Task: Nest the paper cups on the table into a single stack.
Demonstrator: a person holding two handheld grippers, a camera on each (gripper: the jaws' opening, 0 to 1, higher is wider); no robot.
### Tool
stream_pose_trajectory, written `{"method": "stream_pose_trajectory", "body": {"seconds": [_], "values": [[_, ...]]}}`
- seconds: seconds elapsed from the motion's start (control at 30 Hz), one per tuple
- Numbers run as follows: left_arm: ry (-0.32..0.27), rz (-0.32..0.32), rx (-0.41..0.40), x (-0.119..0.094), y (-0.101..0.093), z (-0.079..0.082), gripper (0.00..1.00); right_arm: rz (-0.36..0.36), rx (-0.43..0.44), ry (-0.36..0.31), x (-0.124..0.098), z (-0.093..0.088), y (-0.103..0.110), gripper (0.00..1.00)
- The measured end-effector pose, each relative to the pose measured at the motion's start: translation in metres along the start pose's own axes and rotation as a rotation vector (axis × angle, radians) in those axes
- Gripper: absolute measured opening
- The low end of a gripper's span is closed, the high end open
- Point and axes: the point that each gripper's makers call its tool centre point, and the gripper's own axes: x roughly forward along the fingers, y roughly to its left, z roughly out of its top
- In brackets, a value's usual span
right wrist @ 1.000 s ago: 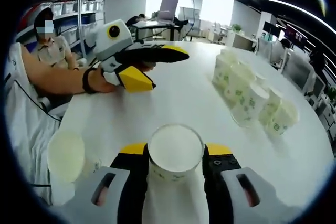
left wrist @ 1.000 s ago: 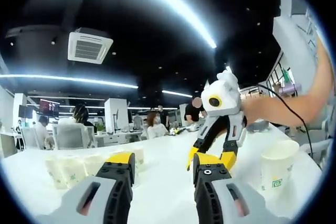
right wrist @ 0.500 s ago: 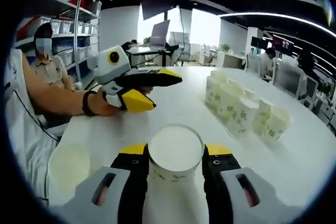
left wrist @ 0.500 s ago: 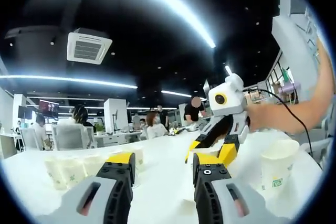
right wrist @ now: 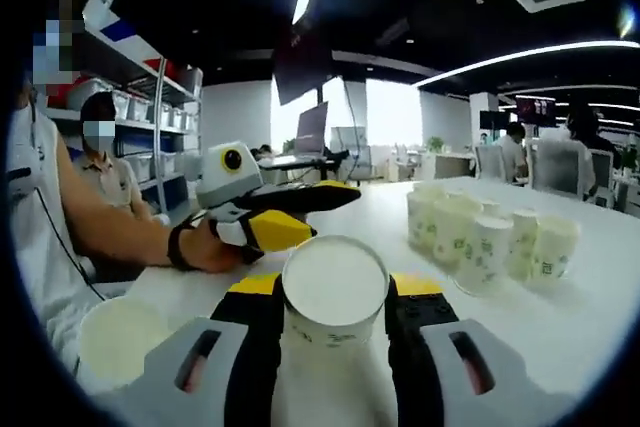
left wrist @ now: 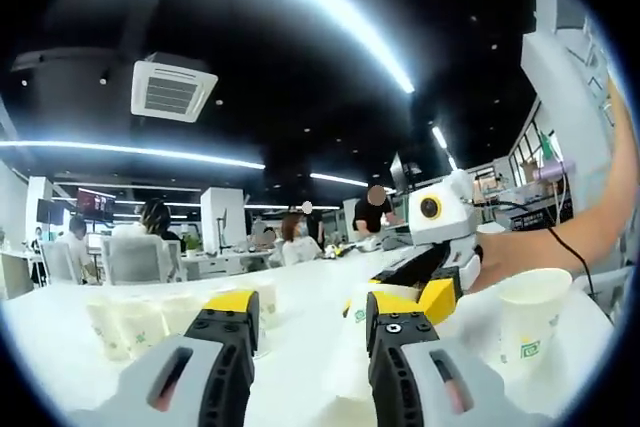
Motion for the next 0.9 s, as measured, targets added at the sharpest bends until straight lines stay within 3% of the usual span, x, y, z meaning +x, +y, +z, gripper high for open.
{"method": "stream_pose_trajectory", "body": {"seconds": [0.07,0.23,0.37,0.47,0.73,0.9], "values": [[0.000,0.001,-0.001,0.000,-0.001,0.000,0.46,-0.005,-0.002,0.023,-0.003,-0.009,-0.002,0.42],[-0.001,0.004,-0.004,-0.001,0.000,0.000,0.46,0.001,0.006,0.022,-0.019,-0.013,-0.002,0.42],[0.001,0.004,-0.002,-0.001,-0.001,-0.001,0.46,-0.028,-0.052,0.149,-0.033,-0.038,-0.009,0.42],[0.005,0.003,0.001,0.000,-0.001,-0.002,0.46,-0.031,-0.035,0.165,-0.036,-0.044,-0.009,0.42],[0.011,0.006,0.008,-0.002,-0.001,-0.003,0.46,-0.056,-0.023,0.197,-0.042,-0.046,-0.012,0.52],[0.010,0.003,0.009,-0.002,-0.002,-0.003,0.46,-0.060,-0.063,0.282,-0.041,-0.044,-0.015,0.53]]}}
